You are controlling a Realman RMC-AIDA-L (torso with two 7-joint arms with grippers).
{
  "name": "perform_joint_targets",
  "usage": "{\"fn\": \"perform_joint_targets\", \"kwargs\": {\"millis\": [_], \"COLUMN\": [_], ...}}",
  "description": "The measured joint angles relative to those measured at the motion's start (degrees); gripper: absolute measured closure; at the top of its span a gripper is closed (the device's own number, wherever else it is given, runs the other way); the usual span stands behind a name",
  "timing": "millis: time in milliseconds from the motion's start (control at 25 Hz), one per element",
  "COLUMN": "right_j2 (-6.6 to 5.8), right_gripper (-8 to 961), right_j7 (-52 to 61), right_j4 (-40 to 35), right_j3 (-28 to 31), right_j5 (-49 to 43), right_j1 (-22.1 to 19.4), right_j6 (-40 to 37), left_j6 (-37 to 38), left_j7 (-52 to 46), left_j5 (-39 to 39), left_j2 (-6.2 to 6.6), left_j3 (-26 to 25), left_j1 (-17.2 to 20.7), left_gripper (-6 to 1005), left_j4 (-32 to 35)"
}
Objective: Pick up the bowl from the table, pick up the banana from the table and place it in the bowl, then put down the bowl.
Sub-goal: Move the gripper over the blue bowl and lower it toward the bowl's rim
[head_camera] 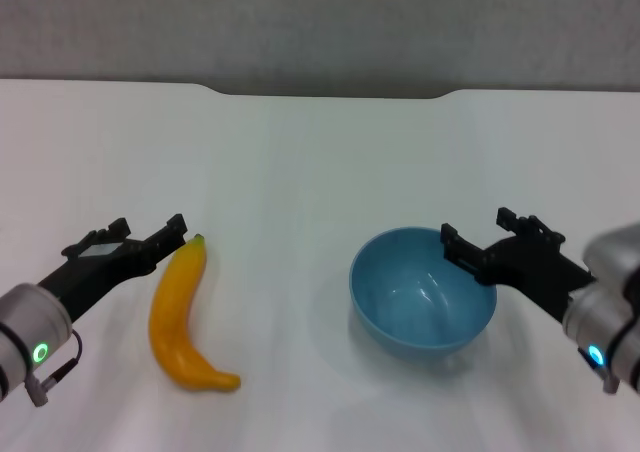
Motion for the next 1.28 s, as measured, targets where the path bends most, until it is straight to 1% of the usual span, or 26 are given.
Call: {"fn": "perform_joint_targets", "kwargs": {"millis": [80,120,200,240,280,320,360,440,520,640,680,840,1000,1120,1280], "right_j2": [0.14,0.45,1.14,1.48,1.91,1.91,1.96,2.01,2.02,2.04,2.04,2.19,2.29,2.33,2.45], "right_gripper": [91,91,91,91,91,91,91,91,91,91,91,91,91,91,90], "right_j7": [0.0,-0.12,-0.48,-0.67,-0.85,-0.85,-0.89,-0.92,-0.92,-0.94,-0.94,-0.32,1.64,1.95,2.07], "right_j4": [6.06,9.62,14.78,17.51,22.05,22.05,23.86,26.28,28.55,30.42,30.83,30.92,28.55,24.67,18.96], "right_j3": [2.53,4.08,6.22,7.17,8.18,8.18,8.4,8.75,9.25,10.2,11.03,11.84,12.42,12.51,12.15], "right_j5": [-3.36,-5.14,-7.72,-9.26,-12.28,-12.28,-13.54,-14.71,-15.1,-15.13,-14.82,-14.44,-13.36,-10.6,-6.39], "right_j1": [-0.67,-0.8,-0.69,-0.58,-0.36,-0.36,-0.32,-0.09,0.72,2.61,3.86,4.36,5.25,5.9,6.05], "right_j6": [-10.87,-18.03,-29.17,-34.44,-42.64,-42.64,-45.36,-48.36,-51.84,-57.8,-61.09,-62.55,-62.48,-60.13,-54.79], "left_j6": [6.75,11.01,18.79,18.79,26.91,28.94,31.76,36.46,41.0,47.49,49.12,52.56,53.26,53.13,53.09], "left_j7": [-3.86,-5.91,-7.28,-7.28,-4.85,-3.24,-0.48,5.5,8.55,9.9,10.34,12.2,13.19,13.26,13.29], "left_j5": [6.19,9.73,14.67,14.67,17.45,17.86,18.2,18.14,17.88,17.91,18.01,18.25,18.42,18.49,18.59], "left_j2": [0.08,0.14,0.12,0.12,-0.9,-1.44,-2.6,-4.49,-4.93,-4.78,-4.78,-4.8,-4.87,-4.89,-4.91], "left_j3": [0.1,0.44,1.39,1.39,2.35,2.38,2.23,1.65,1.78,2.34,2.43,2.68,2.76,2.79,2.8], "left_j1": [1.27,2.23,4.48,4.48,6.87,7.3,8.02,8.66,8.29,7.08,6.83,6.16,6.06,6.06,6.07], "left_gripper": [108,108,108,108,108,108,108,109,109,108,108,109,112,112,113], "left_j4": [-5.99,-9.97,-17.87,-17.87,-25.36,-26.84,-28.87,-31.14,-32.37,-33.37,-33.49,-34.07,-34.16,-33.78,-33.13]}}
